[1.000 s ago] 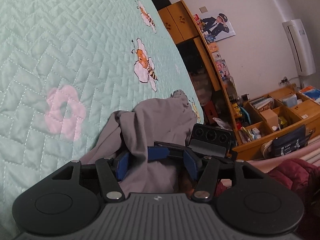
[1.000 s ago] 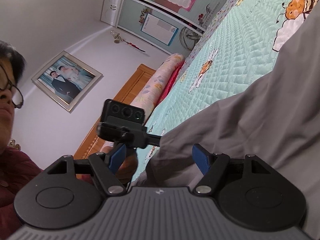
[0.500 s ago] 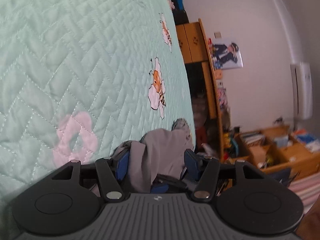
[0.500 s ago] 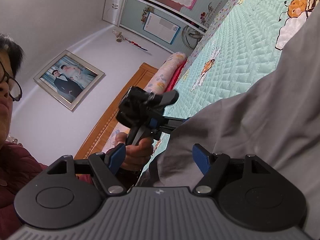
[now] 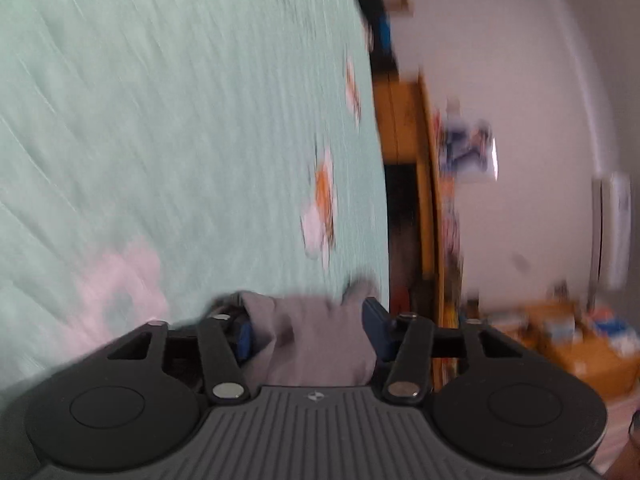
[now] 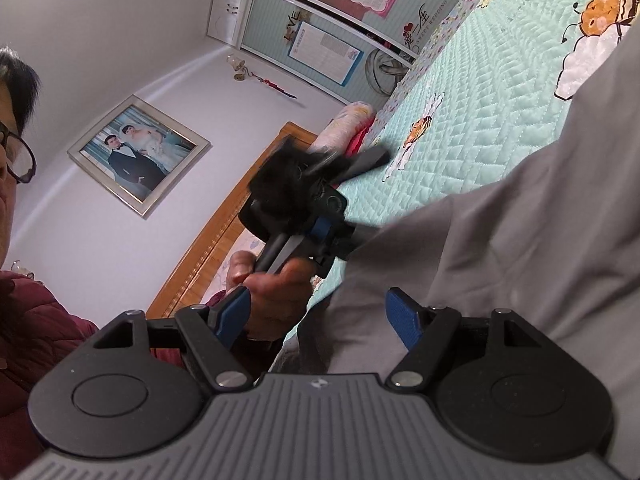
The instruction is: Fold clothes
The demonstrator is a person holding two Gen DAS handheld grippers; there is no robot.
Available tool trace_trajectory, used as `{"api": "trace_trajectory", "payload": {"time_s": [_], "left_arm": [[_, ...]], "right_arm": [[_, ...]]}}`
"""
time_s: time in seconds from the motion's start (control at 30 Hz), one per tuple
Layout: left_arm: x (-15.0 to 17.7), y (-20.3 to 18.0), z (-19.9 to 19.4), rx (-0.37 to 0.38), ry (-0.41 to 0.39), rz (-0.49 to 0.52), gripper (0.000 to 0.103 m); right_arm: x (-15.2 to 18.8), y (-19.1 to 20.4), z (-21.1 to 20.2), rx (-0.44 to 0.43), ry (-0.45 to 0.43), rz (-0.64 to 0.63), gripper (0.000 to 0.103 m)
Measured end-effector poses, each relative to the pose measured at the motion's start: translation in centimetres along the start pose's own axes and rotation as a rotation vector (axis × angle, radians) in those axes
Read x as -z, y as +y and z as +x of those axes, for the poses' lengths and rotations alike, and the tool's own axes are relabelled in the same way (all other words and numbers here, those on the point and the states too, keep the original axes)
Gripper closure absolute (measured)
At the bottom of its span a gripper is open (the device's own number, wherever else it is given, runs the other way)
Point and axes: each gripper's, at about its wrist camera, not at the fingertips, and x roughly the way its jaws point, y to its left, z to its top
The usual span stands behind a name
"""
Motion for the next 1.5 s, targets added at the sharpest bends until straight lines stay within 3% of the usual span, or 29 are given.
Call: {"api": "trace_trajectory", "payload": {"time_s": [0.07,0.2,0.23,0.37,0.5,0.63,0.77,0.8,0.97,1.2,1.3,1.37,1.4,1.43,1.47,1.5], "left_arm": [[0.0,0.1,0.0,-0.002,-0.009,0.015,0.056],[-0.4,0.2,-0.3,0.02,-0.006,0.019,0.057],[-0.6,0.4,-0.3,0.015,-0.002,0.016,0.06],[-0.5,1.1,-0.4,-0.043,0.013,0.041,0.088],[-0.1,1.2,-1.7,-0.071,-0.039,0.048,0.09],[-0.1,0.9,-3.7,-0.15,-0.125,0.056,0.09],[1.2,-0.4,-7.1,-0.196,-0.265,0.028,0.069],[1.9,-1.2,-8.0,-0.203,-0.302,0.037,0.068],[7.5,-5.0,-8.7,-0.161,-0.34,0.123,0.059],[12.1,-2.9,-5.6,-0.239,-0.337,0.091,0.059],[12.7,-1.4,-5.5,-0.261,-0.381,0.063,0.066],[13.0,-0.7,-5.9,-0.262,-0.417,0.039,0.077],[13.2,-0.5,-6.2,-0.268,-0.427,0.034,0.078],[13.4,-0.4,-6.5,-0.274,-0.434,0.031,0.08],[13.5,-0.6,-6.8,-0.287,-0.439,0.033,0.082],[13.6,-0.9,-6.9,-0.301,-0.443,0.039,0.081]], "right_arm": [[0.1,0.1,0.1,0.006,0.003,-0.01,0.029],[0.1,0.1,0.0,0.007,0.002,-0.011,0.029],[0.1,0.1,0.0,0.007,0.002,-0.012,0.029],[0.2,0.1,0.1,0.009,0.001,-0.01,0.029],[0.3,0.3,0.1,0.005,-0.003,-0.002,0.029],[0.2,0.1,0.0,0.002,-0.012,0.01,0.029],[0.2,-0.1,-0.2,0.0,-0.022,0.02,0.029],[0.2,-0.1,-0.3,0.002,-0.024,0.02,0.029],[0.1,0.3,-0.5,0.023,-0.036,0.022,0.029],[-1.0,4.2,-5.8,0.142,-0.237,-0.014,0.028],[-1.9,4.4,-9.0,0.318,-0.324,-0.034,0.028],[-2.2,3.0,-11.2,0.484,-0.387,0.014,0.03],[-2.2,1.8,-12.3,0.553,-0.407,0.05,0.052],[-2.0,0.8,-13.1,0.593,-0.413,0.089,0.095],[-1.8,0.1,-13.7,0.621,-0.417,0.128,0.103],[-1.6,-0.2,-14.2,0.609,-0.424,0.153,0.103]]}}
